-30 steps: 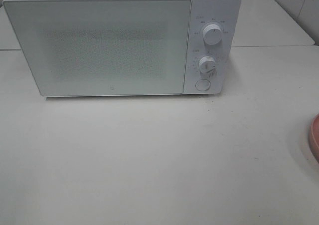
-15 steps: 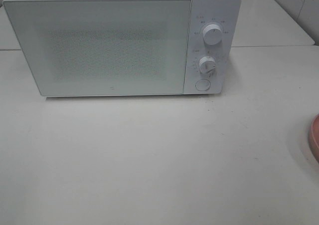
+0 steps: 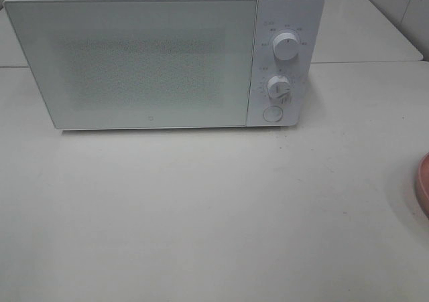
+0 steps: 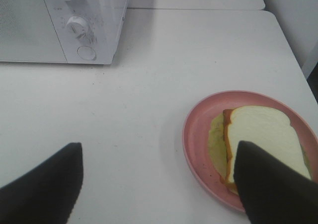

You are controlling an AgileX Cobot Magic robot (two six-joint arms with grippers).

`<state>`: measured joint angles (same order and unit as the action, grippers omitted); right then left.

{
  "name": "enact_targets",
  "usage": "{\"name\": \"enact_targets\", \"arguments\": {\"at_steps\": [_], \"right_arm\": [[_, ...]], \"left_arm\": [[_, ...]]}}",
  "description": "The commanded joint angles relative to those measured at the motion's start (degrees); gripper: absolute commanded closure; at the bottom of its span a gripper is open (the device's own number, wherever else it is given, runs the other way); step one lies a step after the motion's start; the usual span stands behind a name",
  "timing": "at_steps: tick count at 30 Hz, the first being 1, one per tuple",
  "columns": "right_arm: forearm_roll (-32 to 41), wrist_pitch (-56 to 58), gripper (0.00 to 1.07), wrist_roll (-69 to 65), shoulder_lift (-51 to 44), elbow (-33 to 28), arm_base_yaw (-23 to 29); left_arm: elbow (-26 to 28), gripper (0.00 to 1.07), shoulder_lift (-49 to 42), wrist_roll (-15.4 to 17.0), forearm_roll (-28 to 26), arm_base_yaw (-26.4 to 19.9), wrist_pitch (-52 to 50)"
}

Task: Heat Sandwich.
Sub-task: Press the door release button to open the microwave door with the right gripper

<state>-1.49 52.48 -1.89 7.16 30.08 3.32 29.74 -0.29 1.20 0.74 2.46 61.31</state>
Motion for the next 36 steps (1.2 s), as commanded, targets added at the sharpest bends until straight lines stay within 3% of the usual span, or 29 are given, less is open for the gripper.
{"name": "enact_targets", "arguments": {"at_steps": [1,36], "right_arm": [[0.2,-3.3,0.29,-0.5,3.1,0.5,-0.2],[2.6,-29.6,0.32,-0.5,35.1,0.5,-0.2]], "left_arm": [[-0.1,0.09,-1.3,-0.1,0.1,-0.1,0.0],[-0.1,0.09,-1.3,-0.1,0.1,-0.1,0.0]]}}
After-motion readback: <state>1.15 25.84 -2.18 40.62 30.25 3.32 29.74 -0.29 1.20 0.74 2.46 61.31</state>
